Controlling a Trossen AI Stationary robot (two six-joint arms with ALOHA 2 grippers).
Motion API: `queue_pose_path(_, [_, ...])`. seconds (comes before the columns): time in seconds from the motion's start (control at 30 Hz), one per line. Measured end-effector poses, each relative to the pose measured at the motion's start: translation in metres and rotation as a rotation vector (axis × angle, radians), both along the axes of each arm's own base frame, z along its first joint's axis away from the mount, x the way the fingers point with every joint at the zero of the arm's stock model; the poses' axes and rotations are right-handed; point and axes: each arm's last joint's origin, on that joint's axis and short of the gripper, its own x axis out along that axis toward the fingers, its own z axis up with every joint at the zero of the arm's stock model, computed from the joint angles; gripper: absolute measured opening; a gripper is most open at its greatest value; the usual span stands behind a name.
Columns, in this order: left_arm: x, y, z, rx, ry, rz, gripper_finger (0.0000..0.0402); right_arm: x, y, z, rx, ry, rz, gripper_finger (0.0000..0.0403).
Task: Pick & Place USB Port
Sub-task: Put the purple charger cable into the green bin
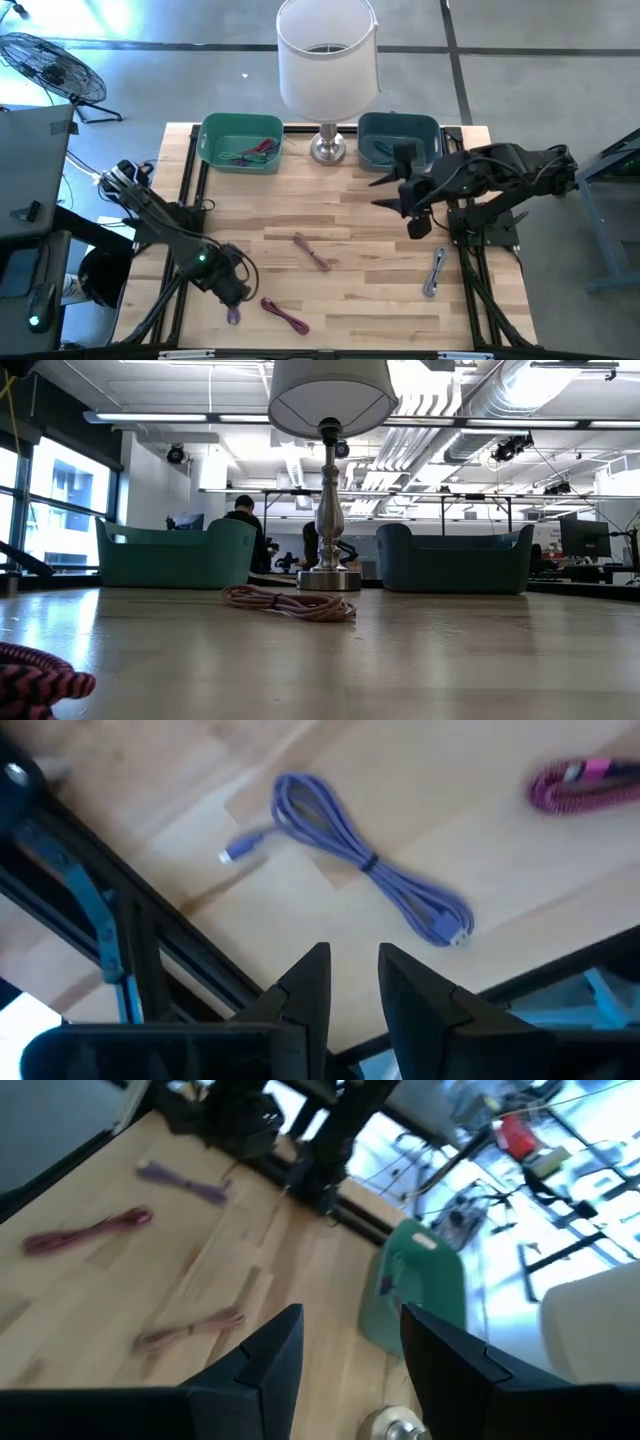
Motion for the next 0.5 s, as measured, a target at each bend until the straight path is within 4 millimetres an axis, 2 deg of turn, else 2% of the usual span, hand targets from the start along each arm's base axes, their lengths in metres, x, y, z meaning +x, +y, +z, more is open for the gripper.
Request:
queue_pose_path(0.13, [0.004,-0.006,-0.005,-0.051,0.030,-0.003,0.0086,-0.002,0.001,-0.003,0.010,0.039,0.042,0.0161])
queue_pose_path(0.23, [0.006,-0.008,-0.008,-0.059,0.032,-0.001,0.0102,-0.002,0.002,-0.003,0.027,0.047,0.075,0.0161])
queue_pose_path(0.5, [0.009,-0.013,-0.018,-0.066,0.109,-0.012,0.0199,-0.003,0.004,-0.005,0.065,0.077,0.144,0.0161])
